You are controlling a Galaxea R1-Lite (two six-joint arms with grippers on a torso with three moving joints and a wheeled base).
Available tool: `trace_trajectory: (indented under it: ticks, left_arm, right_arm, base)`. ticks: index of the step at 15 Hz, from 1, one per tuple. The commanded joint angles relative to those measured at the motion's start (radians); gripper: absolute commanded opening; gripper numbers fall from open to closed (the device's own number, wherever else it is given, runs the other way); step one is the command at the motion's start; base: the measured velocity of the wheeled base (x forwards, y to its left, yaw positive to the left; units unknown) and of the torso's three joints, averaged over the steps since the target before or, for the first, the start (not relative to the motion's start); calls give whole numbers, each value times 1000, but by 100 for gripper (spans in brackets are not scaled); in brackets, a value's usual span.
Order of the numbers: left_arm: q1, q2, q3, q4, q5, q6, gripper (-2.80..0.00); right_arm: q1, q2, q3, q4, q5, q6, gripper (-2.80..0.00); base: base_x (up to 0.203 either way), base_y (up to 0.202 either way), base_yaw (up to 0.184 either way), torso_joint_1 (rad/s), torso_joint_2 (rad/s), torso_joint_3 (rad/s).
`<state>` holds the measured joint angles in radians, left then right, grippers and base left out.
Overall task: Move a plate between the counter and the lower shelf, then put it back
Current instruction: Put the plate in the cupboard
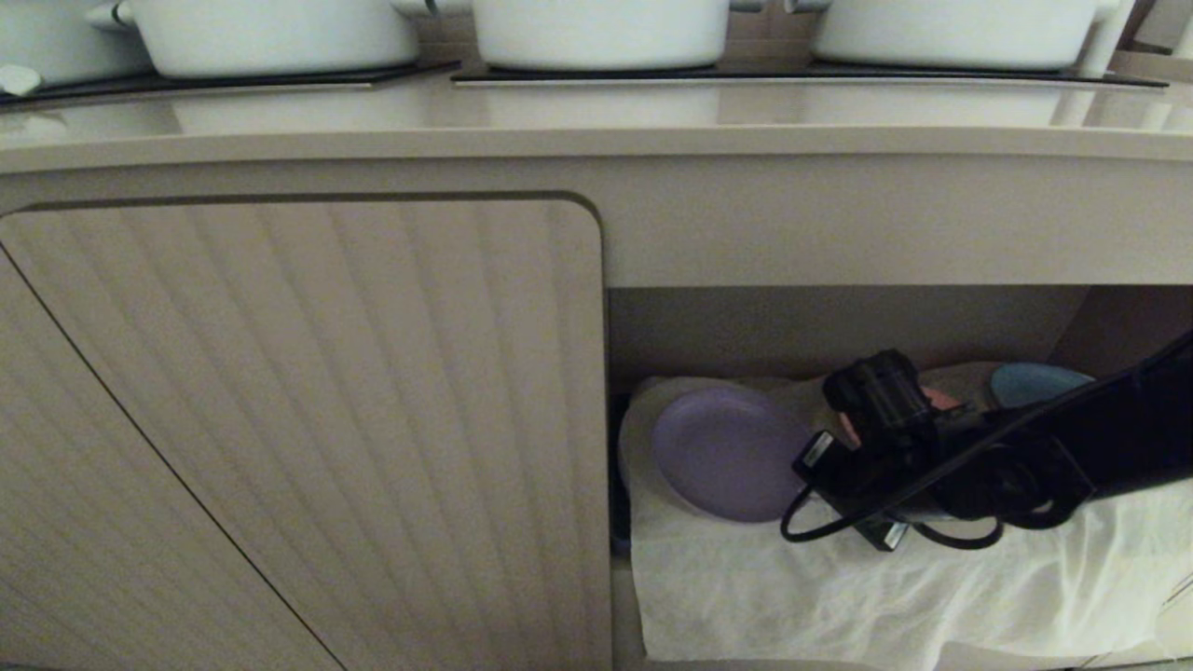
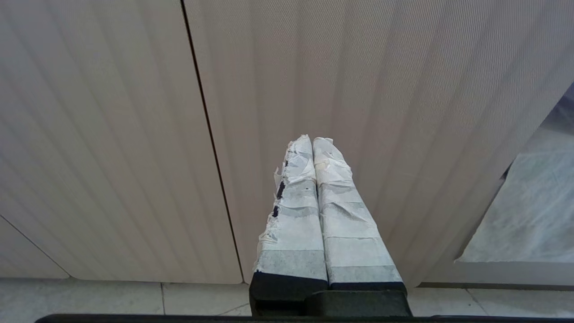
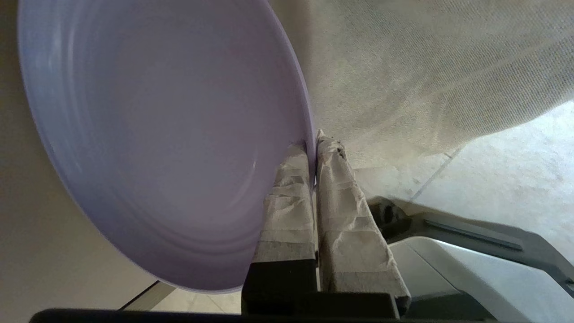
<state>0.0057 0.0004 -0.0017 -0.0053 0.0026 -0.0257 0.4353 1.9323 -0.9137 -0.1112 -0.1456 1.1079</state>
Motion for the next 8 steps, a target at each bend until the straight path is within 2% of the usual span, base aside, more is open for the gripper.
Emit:
trace_trajectory:
  ticks: [1,8]
  left_arm:
    - [0,1,0,-1,0,0,-280]
    - [0,1,0,-1,0,0,-280]
  right_arm:
    - [0,41,-33,12,0,6,-280]
    - [0,103,-156,87,0,9,-280]
  base:
    - [0,0,0,0,0,0]
    - [0,0,0,0,0,0]
